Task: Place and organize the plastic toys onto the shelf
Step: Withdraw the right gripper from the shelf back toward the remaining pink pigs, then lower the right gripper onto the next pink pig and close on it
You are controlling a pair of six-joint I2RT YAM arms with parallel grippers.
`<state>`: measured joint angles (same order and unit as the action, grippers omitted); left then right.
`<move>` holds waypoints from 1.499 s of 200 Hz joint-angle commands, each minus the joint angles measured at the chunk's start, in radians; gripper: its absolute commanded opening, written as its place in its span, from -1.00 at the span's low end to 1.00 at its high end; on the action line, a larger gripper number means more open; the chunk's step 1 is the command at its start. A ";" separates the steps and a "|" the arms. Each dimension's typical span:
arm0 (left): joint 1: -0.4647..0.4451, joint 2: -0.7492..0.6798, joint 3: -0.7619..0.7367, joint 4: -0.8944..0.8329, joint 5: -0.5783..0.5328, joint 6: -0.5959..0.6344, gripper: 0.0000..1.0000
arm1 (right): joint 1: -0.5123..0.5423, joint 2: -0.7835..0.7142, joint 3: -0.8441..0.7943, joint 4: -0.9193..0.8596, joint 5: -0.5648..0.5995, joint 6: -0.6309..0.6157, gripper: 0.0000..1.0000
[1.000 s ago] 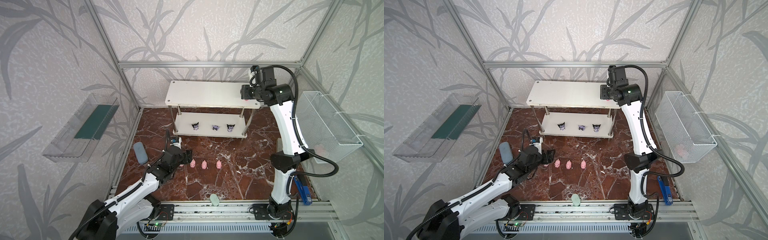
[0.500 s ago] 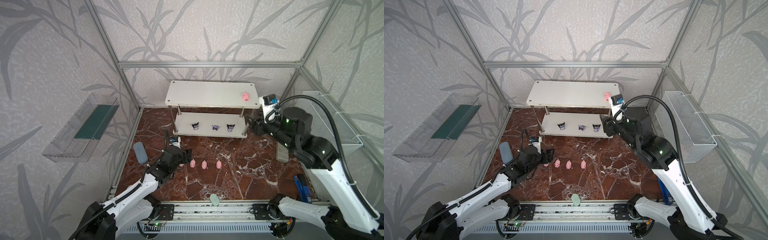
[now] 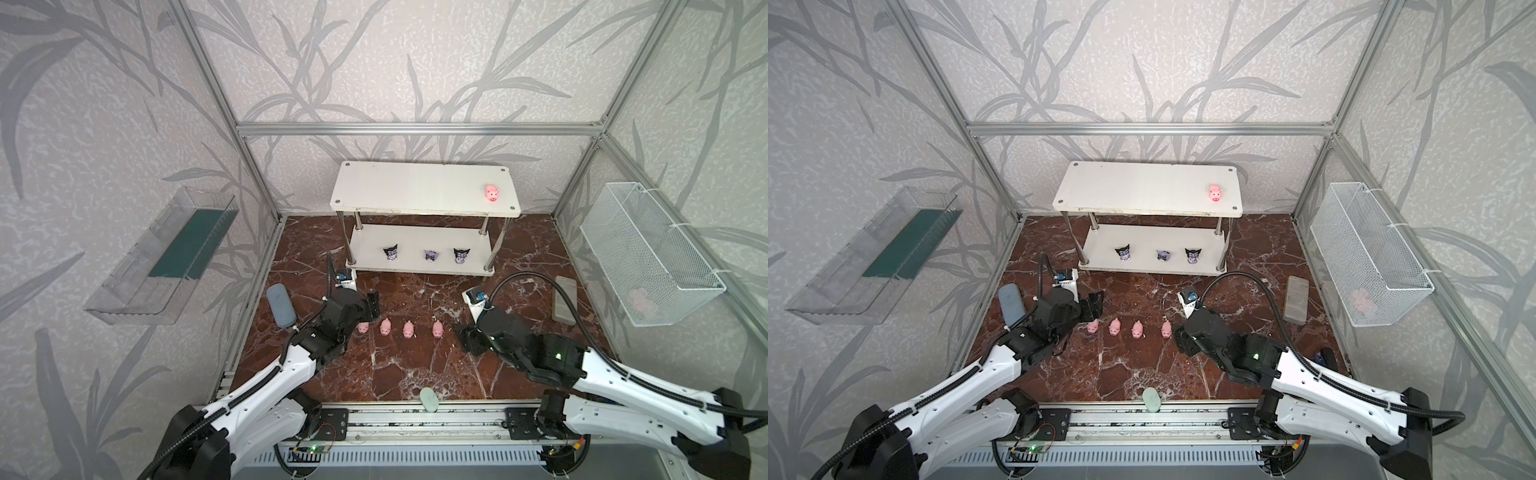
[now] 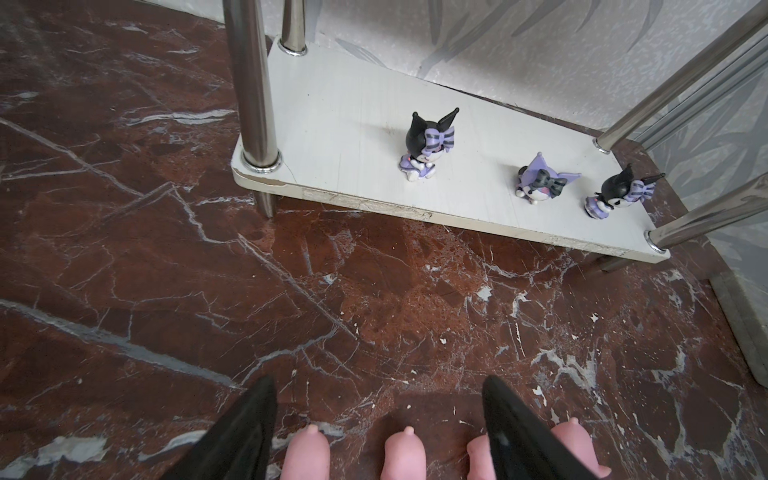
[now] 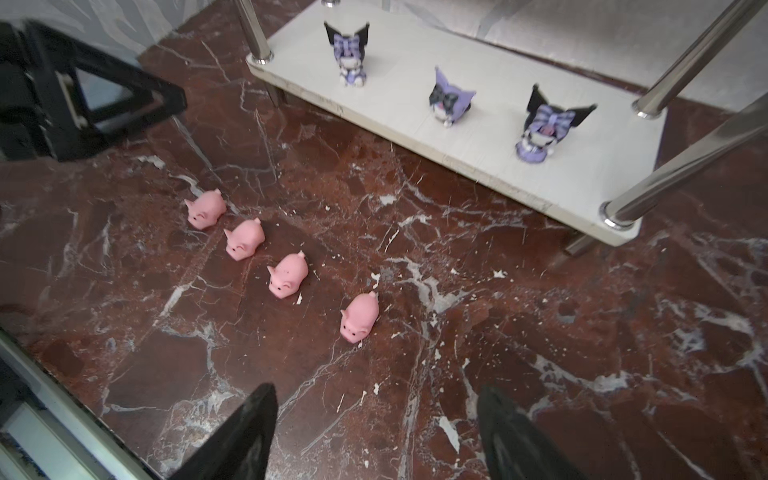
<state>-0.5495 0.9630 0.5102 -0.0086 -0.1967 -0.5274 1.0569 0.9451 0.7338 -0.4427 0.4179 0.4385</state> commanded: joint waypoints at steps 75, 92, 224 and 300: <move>0.014 0.005 -0.005 0.006 -0.059 -0.034 0.52 | 0.032 0.544 0.119 0.201 0.088 0.193 0.46; 0.016 0.010 -0.001 0.009 -0.057 -0.029 0.52 | 0.026 0.613 0.148 0.189 0.078 0.236 0.40; 0.028 0.071 0.005 0.051 -0.007 -0.036 0.52 | -0.067 0.738 0.141 0.212 0.001 0.356 0.34; 0.031 0.073 0.003 0.052 0.001 -0.038 0.52 | -0.074 0.793 0.153 0.202 -0.023 0.367 0.16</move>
<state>-0.5270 1.0317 0.5091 0.0319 -0.1974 -0.5526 0.9855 1.7111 0.8799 -0.2310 0.4026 0.7864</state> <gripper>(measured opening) 0.762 0.603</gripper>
